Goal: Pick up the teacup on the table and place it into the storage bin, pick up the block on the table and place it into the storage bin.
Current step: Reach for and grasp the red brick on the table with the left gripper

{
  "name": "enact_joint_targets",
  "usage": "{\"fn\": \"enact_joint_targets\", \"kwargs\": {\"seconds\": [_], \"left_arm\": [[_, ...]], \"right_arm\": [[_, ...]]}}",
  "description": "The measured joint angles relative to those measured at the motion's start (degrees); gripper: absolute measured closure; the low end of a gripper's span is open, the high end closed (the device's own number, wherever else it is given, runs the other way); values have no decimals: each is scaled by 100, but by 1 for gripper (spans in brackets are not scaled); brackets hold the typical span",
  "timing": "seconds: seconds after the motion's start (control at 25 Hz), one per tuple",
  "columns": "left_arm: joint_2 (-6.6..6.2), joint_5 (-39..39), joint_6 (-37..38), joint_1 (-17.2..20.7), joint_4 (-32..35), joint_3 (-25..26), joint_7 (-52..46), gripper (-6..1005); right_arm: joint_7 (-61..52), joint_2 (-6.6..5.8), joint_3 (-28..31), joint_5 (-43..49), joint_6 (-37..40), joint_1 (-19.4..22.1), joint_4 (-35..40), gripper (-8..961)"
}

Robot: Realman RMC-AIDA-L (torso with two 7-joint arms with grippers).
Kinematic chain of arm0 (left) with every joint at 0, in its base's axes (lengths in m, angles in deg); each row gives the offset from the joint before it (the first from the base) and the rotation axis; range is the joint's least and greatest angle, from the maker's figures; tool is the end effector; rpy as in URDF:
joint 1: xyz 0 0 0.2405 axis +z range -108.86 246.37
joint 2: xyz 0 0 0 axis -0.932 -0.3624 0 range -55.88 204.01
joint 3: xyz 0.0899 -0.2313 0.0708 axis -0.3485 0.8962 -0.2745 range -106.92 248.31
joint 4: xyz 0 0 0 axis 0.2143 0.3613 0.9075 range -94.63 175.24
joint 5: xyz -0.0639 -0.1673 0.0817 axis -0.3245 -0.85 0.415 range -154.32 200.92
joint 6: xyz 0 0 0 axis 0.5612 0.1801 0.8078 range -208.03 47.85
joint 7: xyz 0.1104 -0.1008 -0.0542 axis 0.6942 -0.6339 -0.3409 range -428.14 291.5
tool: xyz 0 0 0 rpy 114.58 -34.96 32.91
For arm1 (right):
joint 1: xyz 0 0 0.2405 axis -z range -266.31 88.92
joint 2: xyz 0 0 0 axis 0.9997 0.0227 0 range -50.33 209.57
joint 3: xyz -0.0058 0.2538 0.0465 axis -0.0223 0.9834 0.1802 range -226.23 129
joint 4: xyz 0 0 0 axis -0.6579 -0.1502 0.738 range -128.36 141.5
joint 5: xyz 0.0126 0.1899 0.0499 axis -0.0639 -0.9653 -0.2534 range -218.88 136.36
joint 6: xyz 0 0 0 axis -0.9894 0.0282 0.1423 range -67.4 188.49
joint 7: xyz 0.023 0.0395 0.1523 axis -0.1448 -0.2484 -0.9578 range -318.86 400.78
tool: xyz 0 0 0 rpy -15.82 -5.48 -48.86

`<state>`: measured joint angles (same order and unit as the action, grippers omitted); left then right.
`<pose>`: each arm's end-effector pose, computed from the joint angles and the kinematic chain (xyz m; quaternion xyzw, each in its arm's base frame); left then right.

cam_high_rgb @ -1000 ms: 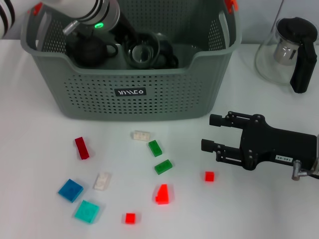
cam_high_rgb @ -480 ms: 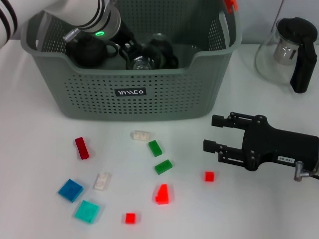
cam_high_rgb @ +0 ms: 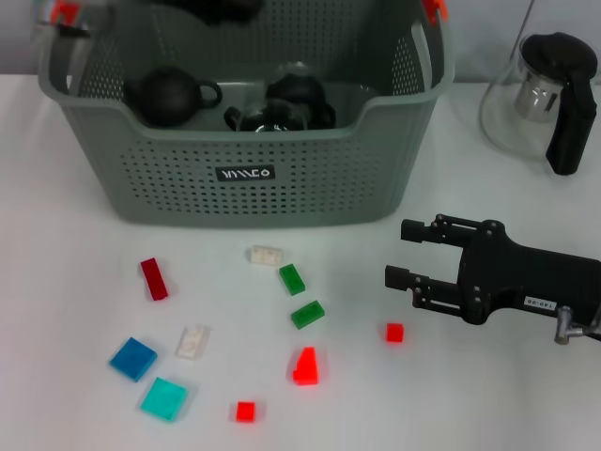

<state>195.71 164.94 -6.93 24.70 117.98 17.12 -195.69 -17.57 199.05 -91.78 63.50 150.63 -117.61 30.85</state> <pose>-0.1223 0.4334 0.0592 -0.9154 -0.2075 -0.0660 0.3387 0.2459 0.2981 -0.0463 -0.9321 0.1364 0.3100 0.1284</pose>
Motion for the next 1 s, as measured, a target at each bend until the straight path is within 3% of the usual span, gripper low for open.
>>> {"fn": "enact_joint_targets", "kwargs": {"seconds": [0.08,0.2,0.32,0.44,0.52,0.64,0.84,1.0], "left_arm": [[-180,-899,712,283,224,486,99,468],[-300,-1551,1601,492,144,1242,453,469],[-420,-1842,3045,702,-317,2199,1368,471],[-435,-1770,3559,820,-549,2422,1792,472],[-386,-1495,3850,1000,-689,2506,2188,473],[-229,-883,3680,1254,-777,2321,2497,475],[-19,-237,2930,1458,-1125,1792,2628,474],[49,48,2438,1467,-1259,1556,2668,479]], "right_arm": [[0,-4,2,0,6,6,-1,269],[0,-7,-6,0,19,8,-3,269],[-8,-8,-26,0,37,9,-3,269],[-24,-7,-32,0,42,9,-3,269],[-53,-8,-36,1,45,5,-3,269],[-79,3,-37,1,50,-11,-3,269],[-79,10,-36,9,62,-7,-3,269],[-79,9,-34,10,70,-7,-3,269]]}}
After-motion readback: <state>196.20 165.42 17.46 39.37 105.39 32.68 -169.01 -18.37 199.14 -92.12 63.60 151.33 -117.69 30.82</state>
